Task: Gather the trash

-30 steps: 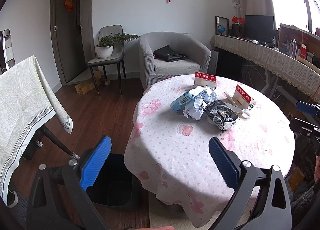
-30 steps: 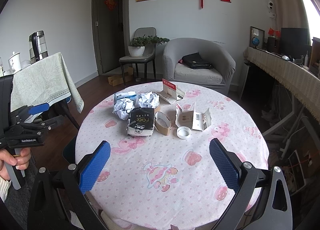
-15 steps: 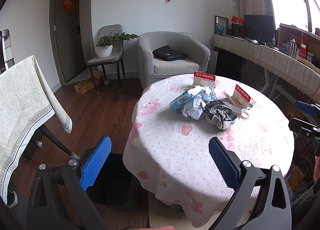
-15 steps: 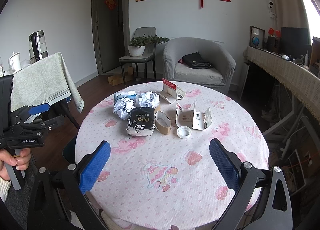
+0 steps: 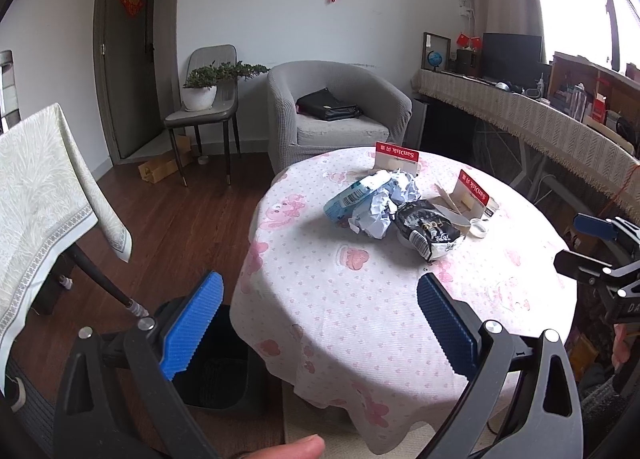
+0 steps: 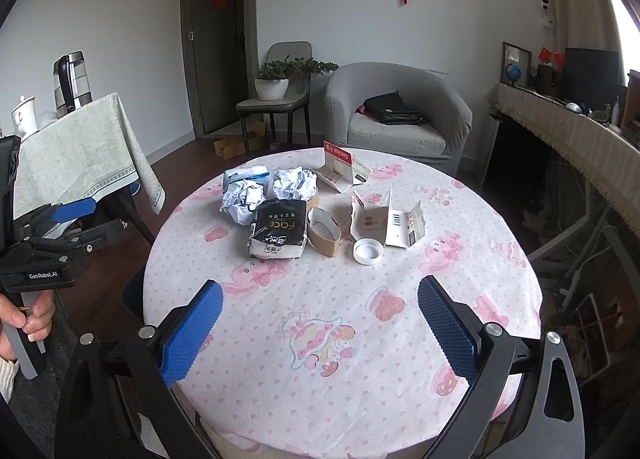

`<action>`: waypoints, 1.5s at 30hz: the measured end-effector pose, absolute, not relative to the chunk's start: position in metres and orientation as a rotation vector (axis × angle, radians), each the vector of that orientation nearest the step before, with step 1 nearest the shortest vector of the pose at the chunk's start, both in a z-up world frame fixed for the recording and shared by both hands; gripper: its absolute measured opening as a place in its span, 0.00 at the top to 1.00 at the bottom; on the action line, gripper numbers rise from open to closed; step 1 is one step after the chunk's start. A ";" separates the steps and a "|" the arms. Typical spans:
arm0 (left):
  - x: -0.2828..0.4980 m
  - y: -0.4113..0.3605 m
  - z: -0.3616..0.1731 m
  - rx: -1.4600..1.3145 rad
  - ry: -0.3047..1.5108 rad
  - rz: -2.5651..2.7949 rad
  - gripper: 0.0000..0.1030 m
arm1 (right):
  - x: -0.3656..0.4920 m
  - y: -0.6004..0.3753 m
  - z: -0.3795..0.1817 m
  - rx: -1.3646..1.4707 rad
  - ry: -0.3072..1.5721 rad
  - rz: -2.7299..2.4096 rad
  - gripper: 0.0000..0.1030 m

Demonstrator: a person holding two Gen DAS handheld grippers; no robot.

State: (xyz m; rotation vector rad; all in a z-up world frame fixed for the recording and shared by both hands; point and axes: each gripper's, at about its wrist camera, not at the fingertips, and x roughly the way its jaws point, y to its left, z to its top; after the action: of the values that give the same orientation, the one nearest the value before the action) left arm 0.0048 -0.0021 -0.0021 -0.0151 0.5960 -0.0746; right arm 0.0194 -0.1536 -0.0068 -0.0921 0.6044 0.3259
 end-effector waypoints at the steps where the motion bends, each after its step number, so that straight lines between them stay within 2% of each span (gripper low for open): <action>1: 0.006 -0.003 -0.003 -0.020 0.602 -0.080 0.04 | 0.020 -0.154 -0.007 -0.094 0.608 0.322 0.07; 16: 0.021 -0.035 -0.011 -0.024 0.646 -0.172 0.05 | 0.021 -0.170 -0.008 -0.064 0.619 0.337 0.08; 22: 0.031 -0.057 -0.009 -0.040 0.652 -0.209 0.10 | 0.033 -0.176 -0.010 -0.088 0.627 0.355 0.20; 24: 0.035 -0.066 -0.010 -0.037 0.663 -0.218 0.16 | 0.038 -0.180 -0.012 -0.081 0.636 0.367 0.22; 29: 0.047 -0.086 -0.012 -0.033 0.675 -0.233 0.17 | 0.046 -0.187 -0.014 -0.094 0.653 0.391 0.28; 45: 0.092 -0.128 -0.034 -0.003 0.759 -0.196 0.20 | 0.066 -0.209 -0.025 -0.090 0.700 0.434 0.29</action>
State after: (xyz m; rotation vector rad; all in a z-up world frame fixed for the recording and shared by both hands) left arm 0.0919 -0.1277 -0.0339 -0.0028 0.7587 -0.1959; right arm 0.0663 -0.2085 -0.0248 -0.0902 0.6999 0.4341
